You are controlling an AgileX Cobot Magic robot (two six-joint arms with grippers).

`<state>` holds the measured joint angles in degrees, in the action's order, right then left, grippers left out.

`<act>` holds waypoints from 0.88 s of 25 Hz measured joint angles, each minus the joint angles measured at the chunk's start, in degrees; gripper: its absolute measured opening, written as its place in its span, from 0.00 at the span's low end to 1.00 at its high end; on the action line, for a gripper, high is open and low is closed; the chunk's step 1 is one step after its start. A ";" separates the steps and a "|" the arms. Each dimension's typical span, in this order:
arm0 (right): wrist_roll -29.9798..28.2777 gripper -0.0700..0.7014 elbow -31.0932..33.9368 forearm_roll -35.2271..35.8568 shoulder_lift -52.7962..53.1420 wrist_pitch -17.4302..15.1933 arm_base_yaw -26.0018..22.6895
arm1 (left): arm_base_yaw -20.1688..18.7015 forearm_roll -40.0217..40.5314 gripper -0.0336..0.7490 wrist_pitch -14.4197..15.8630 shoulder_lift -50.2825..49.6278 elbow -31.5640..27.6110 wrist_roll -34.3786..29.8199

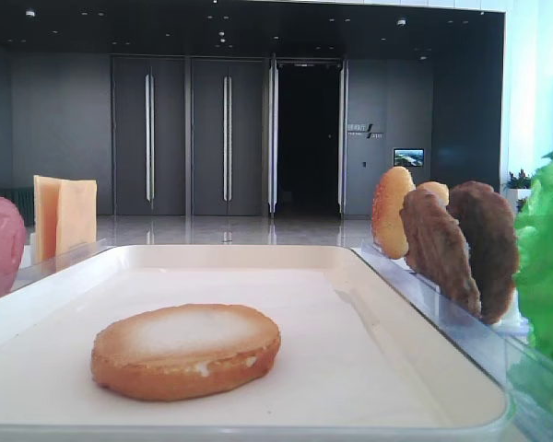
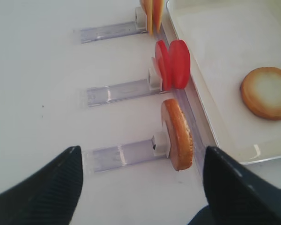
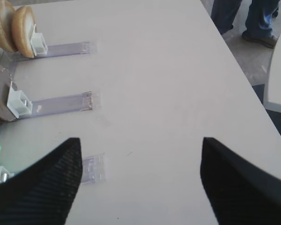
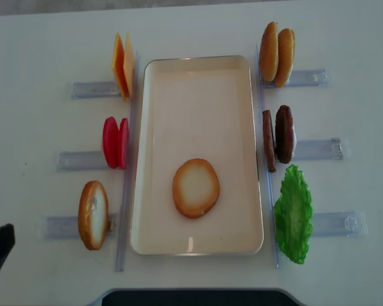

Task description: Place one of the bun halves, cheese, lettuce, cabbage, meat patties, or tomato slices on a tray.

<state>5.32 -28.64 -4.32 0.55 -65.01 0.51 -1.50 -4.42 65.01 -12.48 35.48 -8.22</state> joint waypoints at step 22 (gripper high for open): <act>0.00 0.78 0.00 0.01 0.00 0.00 0.00 | 0.00 -1.33 0.82 -1.05 13.39 -8.16 0.00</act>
<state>5.32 -28.64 -4.31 0.55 -65.01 0.51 -1.50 -5.76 63.96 0.91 27.33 -8.22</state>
